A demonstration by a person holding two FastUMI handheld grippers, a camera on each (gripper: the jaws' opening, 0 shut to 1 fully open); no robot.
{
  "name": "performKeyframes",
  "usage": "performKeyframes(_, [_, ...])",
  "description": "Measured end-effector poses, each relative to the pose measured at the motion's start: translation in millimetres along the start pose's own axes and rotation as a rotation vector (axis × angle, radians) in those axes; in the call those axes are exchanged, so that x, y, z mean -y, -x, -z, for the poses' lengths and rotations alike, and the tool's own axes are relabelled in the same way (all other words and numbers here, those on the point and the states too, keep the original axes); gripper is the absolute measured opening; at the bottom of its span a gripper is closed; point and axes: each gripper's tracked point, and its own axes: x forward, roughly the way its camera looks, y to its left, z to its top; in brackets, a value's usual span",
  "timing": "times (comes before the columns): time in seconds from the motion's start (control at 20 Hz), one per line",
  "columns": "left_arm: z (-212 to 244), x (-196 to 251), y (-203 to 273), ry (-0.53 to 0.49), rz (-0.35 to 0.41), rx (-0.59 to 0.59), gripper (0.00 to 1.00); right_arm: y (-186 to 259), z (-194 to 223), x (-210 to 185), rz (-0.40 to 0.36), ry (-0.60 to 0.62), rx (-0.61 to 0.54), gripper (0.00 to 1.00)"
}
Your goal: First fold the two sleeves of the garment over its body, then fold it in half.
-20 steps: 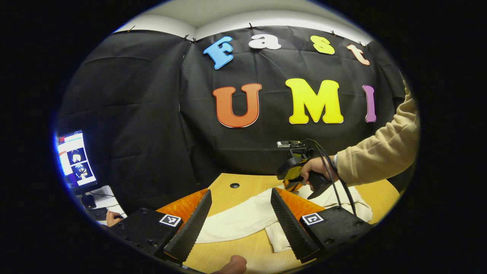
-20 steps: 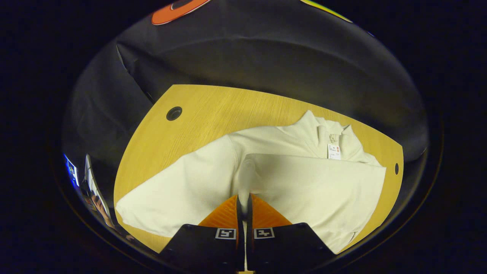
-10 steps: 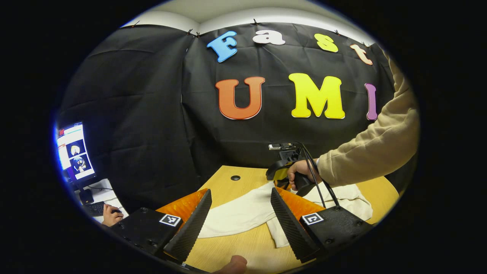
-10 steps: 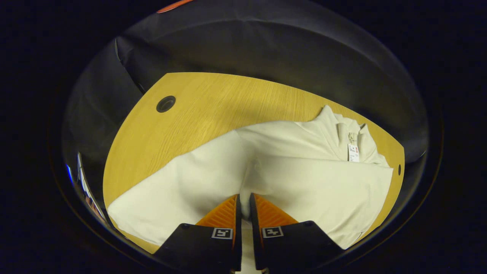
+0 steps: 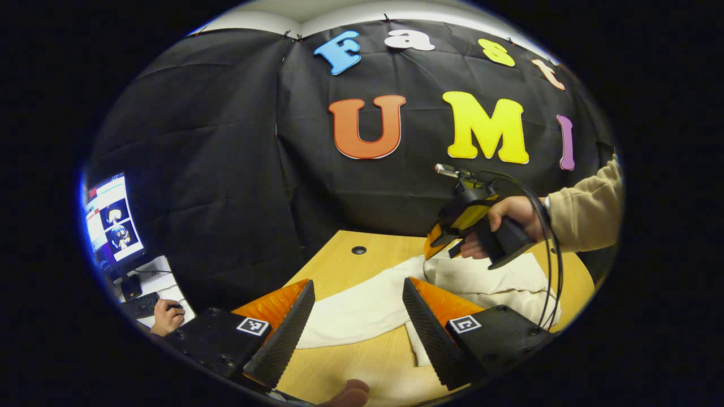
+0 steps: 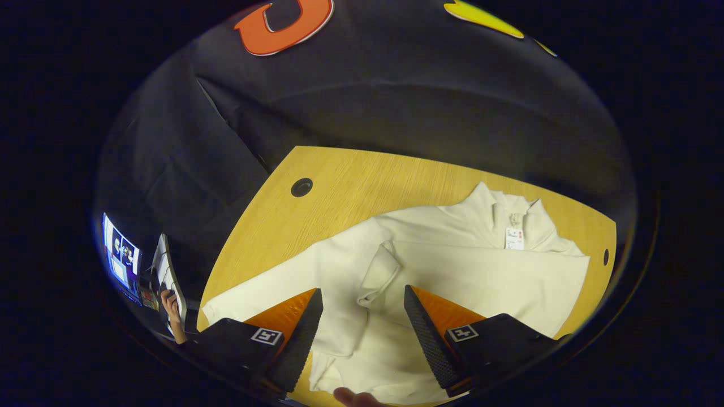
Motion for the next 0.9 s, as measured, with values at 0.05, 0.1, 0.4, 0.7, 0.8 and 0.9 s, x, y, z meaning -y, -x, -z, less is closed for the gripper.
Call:
performKeyframes(0.05, [1, -1, -2, 0.004, -0.003, 0.001, 0.99, 16, -2, 10, 0.015, 0.014, 0.025, 0.92])
performKeyframes(0.1, [2, -3, -3, 0.006, -0.007, 0.001, 0.99, 33, -4, 21, 0.023, 0.03, 0.053, 0.94])
performKeyframes(0.4, [22, -29, -20, 0.022, -0.093, -0.056, 0.99, 143, 27, 87, 0.051, 0.023, 0.18, 0.94])
performKeyframes(0.7, [64, -78, -30, 0.064, -0.212, -0.141, 0.99, 225, 99, 176, 0.206, -0.035, 0.301, 0.94])
performKeyframes(0.8, [76, -100, -36, 0.064, -0.251, -0.163, 0.99, 257, 126, 191, 0.258, -0.088, 0.387, 0.94])
performKeyframes(0.9, [87, -114, -41, 0.06, -0.278, -0.191, 0.99, 282, 148, 206, 0.332, -0.113, 0.472, 0.93])
